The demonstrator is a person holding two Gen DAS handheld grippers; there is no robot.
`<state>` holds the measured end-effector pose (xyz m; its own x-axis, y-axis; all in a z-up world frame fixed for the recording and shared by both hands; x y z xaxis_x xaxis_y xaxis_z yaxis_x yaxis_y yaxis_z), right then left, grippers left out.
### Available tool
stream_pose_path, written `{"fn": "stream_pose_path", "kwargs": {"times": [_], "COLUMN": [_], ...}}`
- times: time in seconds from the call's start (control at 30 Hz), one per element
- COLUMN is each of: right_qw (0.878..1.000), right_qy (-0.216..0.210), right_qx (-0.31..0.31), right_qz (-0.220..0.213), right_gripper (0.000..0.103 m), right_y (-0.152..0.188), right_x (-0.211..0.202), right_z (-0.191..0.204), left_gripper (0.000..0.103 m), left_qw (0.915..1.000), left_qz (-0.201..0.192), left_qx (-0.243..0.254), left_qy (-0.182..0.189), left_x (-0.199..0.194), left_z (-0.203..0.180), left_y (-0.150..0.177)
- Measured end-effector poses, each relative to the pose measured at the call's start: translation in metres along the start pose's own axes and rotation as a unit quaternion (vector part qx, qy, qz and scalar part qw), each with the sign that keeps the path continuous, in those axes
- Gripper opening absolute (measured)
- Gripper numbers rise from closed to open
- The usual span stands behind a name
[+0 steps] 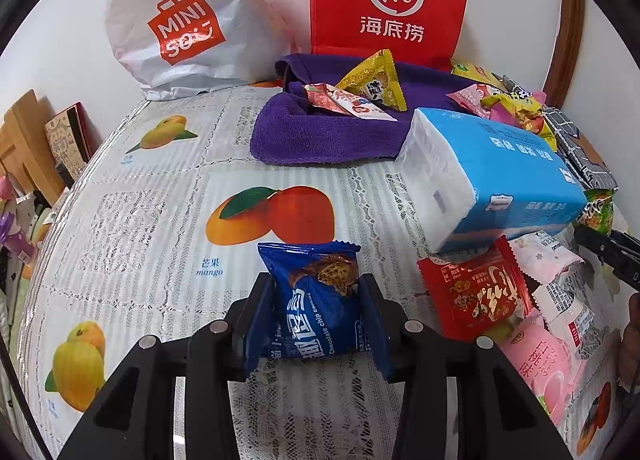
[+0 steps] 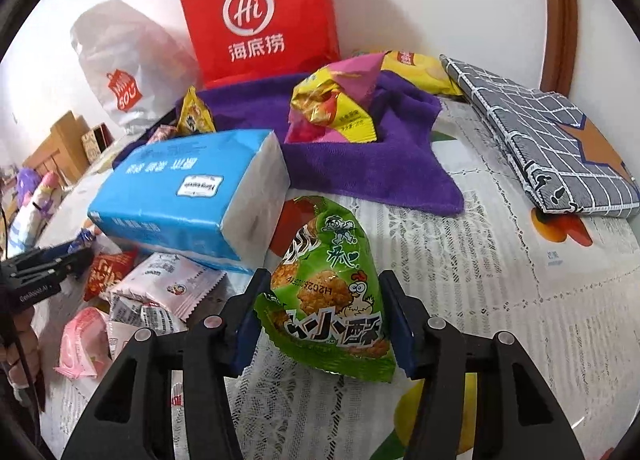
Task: Organize snacks
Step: 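Carry the green bag onto the towel and open the right tool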
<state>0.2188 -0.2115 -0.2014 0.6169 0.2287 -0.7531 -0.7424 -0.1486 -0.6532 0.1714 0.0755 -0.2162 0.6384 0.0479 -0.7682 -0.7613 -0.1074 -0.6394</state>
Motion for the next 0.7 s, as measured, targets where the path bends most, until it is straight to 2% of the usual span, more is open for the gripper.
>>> {"fn": "stream_pose_path", "kwargs": {"times": [0.23, 0.43, 0.53, 0.7], "right_qw": [0.999, 0.999, 0.998, 0.997], "right_qy": [-0.007, 0.005, -0.010, 0.003], "right_qx": [0.023, 0.038, 0.047, 0.014], "right_qz": [-0.021, -0.031, -0.043, -0.079], "right_gripper": [0.054, 0.054, 0.054, 0.054], "right_y": [-0.002, -0.007, -0.019, -0.055], "right_x": [-0.008, -0.014, -0.024, -0.039], "right_z": [-0.008, -0.014, -0.012, 0.006], "left_gripper": [0.041, 0.041, 0.041, 0.041], "left_qw": [1.0000, 1.0000, 1.0000, 0.9998], "left_qz": [0.000, -0.001, -0.001, -0.003], "left_qx": [-0.002, -0.003, -0.003, -0.007], "left_qy": [0.004, 0.005, 0.006, 0.016], "left_x": [-0.001, -0.001, -0.001, -0.004], "left_z": [0.000, 0.000, 0.000, 0.000], "left_y": [0.000, 0.000, 0.000, 0.001]}}
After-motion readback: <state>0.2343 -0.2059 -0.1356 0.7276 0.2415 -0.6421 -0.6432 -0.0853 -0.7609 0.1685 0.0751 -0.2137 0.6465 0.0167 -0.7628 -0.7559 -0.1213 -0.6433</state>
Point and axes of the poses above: each gripper's, at about its wrist camera, not at the fingertips, and x roughly the way its jaws point, z to its left, y to its underside, the point moved 5 cm from there along x, roughly the way its jaws point, and after that the axes turned 2 degrees about -x, right-handed, at the moved point
